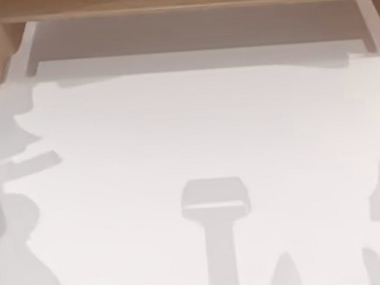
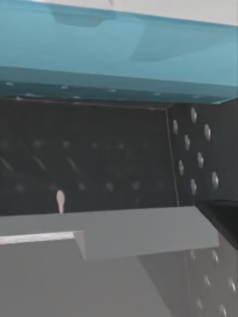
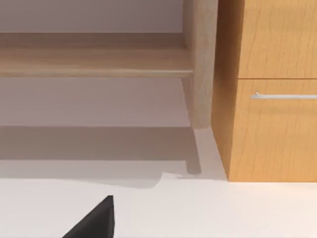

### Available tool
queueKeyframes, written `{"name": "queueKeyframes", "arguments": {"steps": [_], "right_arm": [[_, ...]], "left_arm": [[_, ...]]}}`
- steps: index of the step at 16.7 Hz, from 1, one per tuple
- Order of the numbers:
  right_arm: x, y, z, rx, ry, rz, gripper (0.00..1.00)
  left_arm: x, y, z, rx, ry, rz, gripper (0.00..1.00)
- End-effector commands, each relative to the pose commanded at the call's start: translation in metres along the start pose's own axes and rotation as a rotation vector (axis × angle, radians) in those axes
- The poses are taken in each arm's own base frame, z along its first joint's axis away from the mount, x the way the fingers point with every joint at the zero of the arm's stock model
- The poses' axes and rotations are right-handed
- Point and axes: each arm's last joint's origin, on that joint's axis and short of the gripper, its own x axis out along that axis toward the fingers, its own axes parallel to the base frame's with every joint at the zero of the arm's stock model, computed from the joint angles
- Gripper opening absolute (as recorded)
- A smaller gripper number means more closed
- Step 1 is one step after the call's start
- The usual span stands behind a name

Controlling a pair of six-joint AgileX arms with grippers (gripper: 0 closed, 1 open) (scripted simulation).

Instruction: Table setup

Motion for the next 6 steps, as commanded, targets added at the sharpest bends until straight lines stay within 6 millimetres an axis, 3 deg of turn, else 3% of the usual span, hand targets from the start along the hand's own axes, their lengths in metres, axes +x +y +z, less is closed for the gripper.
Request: {"name": "queueKeyframes", "arguments": {"steps": [6], "right_arm": [[0.0,0.0,0.0,0.0,0.0,0.0,1.0]], "left_arm": [[-0.023,-0.014,0.0,0.001,-0.002,-0.015,1.0]]}}
